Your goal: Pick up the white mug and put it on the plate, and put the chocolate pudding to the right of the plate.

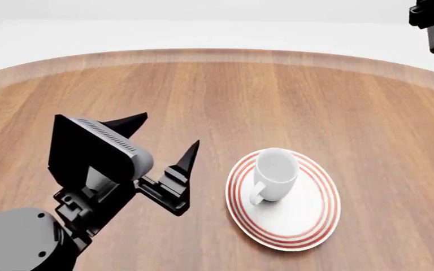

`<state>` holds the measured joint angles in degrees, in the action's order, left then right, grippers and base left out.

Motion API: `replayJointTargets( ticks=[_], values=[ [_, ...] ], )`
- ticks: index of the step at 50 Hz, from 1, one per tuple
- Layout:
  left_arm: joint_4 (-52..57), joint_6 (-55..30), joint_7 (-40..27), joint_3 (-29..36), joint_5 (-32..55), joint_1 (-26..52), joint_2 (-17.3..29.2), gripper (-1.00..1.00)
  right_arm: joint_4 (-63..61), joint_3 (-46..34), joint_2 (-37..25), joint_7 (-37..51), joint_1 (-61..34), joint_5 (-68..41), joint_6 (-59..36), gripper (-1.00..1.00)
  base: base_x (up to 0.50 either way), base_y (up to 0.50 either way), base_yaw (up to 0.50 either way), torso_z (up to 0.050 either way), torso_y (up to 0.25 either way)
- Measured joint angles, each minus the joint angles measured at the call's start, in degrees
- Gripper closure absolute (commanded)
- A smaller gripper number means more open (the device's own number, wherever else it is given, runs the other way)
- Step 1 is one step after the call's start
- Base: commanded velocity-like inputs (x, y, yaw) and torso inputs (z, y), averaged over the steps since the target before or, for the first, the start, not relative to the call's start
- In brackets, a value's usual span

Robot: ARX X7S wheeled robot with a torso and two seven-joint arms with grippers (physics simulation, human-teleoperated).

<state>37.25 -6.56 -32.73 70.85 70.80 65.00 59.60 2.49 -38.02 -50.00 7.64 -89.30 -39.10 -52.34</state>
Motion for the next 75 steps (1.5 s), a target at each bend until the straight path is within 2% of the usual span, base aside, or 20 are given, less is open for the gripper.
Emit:
replayJointTargets(
  ticks=[6,16,28,40,62,75],
  values=[
    [-0.30,-0.16,0.16,0.05,-0.08,-0.04,-0.21,-1.00,8.91,-4.75,3.45,-7.40,-4.33,2.87,0.02,1.00,0.00,0.00,0.00,0.000,0.000],
    [-0.65,-0.65,0.28,0.17,-0.14,0.05,-0.79,-1.00,22.36,-10.03,8.45,-13.60,-8.29,7.45,1.35,1.00,0.00,0.00,0.00,0.000,0.000],
    [-1.12,-0.82,0.60,0.34,-0.37,-0.22,-1.40,-1.00,36.56,-11.77,13.75,-13.96,-10.26,10.71,3.54,1.00,0.00,0.00,0.00,0.000,0.000],
    [-1.42,-0.69,0.92,0.33,-0.44,-0.57,-1.56,-1.00,38.18,-12.88,14.75,-16.33,-6.88,9.61,1.66,1.00,0.00,0.00,0.00,0.000,0.000],
    [-1.83,-0.40,1.08,0.28,-0.68,-1.25,-1.76,-1.00,28.94,-13.26,8.89,-19.05,3.09,4.57,-3.24,1.00,0.00,0.00,0.00,0.000,0.000],
    [-2.16,-0.10,1.20,0.29,-0.97,-1.84,-1.81,-1.00,30.29,-6.82,8.41,-15.28,7.87,-0.01,-1.08,1.00,0.00,0.00,0.00,0.000,0.000]
  ],
)
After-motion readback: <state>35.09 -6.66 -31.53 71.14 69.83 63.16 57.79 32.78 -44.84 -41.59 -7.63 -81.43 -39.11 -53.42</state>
